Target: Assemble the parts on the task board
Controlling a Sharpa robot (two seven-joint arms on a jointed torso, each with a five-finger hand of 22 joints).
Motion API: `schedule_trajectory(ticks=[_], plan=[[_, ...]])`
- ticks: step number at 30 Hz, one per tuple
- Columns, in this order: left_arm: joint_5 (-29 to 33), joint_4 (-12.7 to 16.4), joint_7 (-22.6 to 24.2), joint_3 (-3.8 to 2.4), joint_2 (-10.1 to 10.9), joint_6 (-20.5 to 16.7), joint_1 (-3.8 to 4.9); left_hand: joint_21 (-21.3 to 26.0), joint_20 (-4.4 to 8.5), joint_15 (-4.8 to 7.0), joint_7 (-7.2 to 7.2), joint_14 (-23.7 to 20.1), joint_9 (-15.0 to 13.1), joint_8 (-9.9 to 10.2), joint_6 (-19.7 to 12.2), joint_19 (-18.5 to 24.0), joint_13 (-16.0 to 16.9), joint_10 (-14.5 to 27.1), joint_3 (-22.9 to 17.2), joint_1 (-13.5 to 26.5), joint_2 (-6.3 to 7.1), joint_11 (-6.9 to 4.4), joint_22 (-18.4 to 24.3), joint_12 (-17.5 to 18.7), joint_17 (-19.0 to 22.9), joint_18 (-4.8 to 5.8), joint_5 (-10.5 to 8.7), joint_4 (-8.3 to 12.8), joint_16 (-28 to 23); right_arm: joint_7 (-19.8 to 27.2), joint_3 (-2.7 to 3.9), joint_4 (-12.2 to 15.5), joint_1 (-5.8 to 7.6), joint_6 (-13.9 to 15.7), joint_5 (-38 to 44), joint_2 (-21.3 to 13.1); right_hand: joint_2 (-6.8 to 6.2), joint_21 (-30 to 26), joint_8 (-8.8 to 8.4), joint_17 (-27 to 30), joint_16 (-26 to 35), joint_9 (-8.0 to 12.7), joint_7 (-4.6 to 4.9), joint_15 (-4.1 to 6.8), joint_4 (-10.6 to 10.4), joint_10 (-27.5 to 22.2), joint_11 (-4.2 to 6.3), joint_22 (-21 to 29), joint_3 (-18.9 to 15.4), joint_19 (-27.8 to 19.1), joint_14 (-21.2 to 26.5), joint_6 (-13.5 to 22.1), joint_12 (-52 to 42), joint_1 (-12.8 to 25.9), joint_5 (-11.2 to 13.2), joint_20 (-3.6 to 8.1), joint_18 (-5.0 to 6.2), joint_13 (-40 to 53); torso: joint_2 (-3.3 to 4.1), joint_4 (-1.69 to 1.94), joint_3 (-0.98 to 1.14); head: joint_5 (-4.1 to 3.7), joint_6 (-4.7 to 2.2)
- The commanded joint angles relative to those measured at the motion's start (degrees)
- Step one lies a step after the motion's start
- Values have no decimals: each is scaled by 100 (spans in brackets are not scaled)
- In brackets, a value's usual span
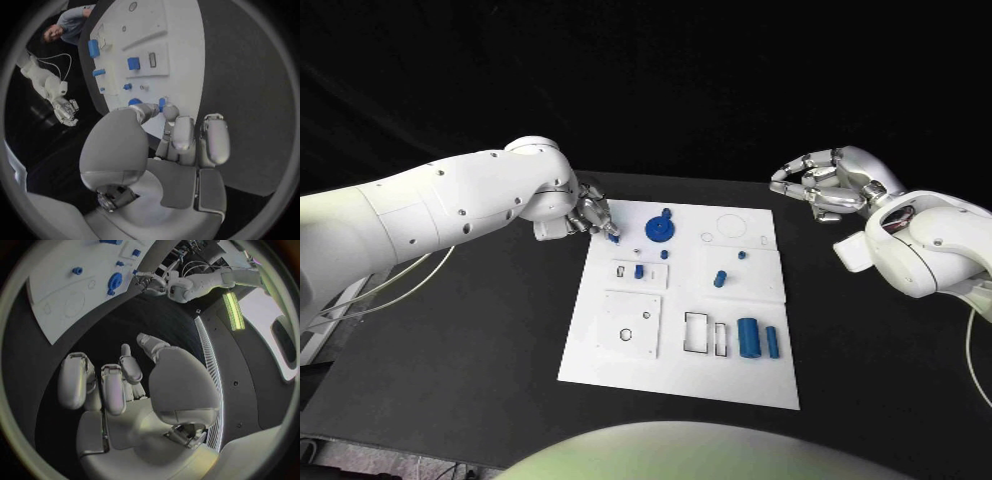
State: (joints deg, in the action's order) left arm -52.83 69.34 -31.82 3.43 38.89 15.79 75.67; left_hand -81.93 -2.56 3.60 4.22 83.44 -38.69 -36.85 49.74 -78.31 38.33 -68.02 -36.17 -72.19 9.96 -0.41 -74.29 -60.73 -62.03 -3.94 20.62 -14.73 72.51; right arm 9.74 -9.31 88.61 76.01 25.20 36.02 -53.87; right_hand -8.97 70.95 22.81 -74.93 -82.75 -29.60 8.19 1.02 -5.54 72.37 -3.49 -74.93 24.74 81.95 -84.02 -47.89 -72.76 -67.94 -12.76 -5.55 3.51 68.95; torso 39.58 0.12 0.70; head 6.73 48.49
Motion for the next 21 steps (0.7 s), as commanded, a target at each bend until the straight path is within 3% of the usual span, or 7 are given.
schedule_trajectory(ticks=[1, 10, 14, 18, 21], plan=[[382, 225, 107, -10, 138, -308, -1, -34, 11, 37, -31, 9, -457, -74, -2, -28, 25, -58, -775, 63, -15, -9, -7, -47, 5, 14, 13, 718, -29, 35, 0, 3, -5, -82, 45, -3, 3, -23, 10, -187, 30, -8, 10, -36, -35, -30, -7, -836, 12, -32, -292, 38, 18, 34, -21, 15, 44, 4, 1, 3, 2, -18, 12], [414, 944, 180, -16, 578, -677, -18, -67, 18, 49, -50, 12, -484, -119, 22, -76, 95, -131, -867, 149, 34, -26, -71, -106, 2, 28, 17, 763, -27, 35, -1, 7, -5, -91, 44, -15, 8, -28, 17, -182, 34, -9, 10, -36, -58, -35, -8, -835, 6, -32, -292, 40, 23, 50, -25, 15, 45, -3, -3, 14, -4, -17, 11], [194, 1342, 321, -15, 790, -953, -81, -93, 29, 66, -69, 14, -503, -157, 48, -112, 172, -202, -957, 202, 106, -45, -119, -163, -1, 38, 23, 823, -25, 36, -2, 6, -6, -96, 44, -18, 8, -28, 17, -182, 34, -9, 10, -36, -58, -35, -8, -835, 6, -32, -292, 40, 23, 50, -25, 15, 45, -3, 1, 7, -4, -3, 11], [-17, 1577, 379, -12, 894, -1083, -151, -114, 37, 76, -82, 16, -513, -177, 69, -141, 210, -245, -1016, 238, 146, -57, -159, -192, -4, 48, 28, 849, -23, 36, -3, 4, -8, -97, 43, -22, 8, -28, 17, -182, 34, -9, 10, -36, -58, -35, -8, -835, 6, -32, -292, 40, 23, 50, -25, 15, 45, -3, -2, 20, -7, 16, 21], [-135, 1695, 395, -10, 937, -1143, -213, -119, 40, 80, -86, 16, -516, -184, 75, -147, 222, -259, -1042, 249, 158, -62, -167, -202, -4, 49, 32, 859, -23, 37, -3, 3, -10, -101, 43, -21, 8, -28, 17, -182, 34, -9, 10, -36, -58, -35, -8, -835, 6, -32, -292, 40, 23, 50, -25, 15, 45, -3, 3, 7, -4, 30, 23]])
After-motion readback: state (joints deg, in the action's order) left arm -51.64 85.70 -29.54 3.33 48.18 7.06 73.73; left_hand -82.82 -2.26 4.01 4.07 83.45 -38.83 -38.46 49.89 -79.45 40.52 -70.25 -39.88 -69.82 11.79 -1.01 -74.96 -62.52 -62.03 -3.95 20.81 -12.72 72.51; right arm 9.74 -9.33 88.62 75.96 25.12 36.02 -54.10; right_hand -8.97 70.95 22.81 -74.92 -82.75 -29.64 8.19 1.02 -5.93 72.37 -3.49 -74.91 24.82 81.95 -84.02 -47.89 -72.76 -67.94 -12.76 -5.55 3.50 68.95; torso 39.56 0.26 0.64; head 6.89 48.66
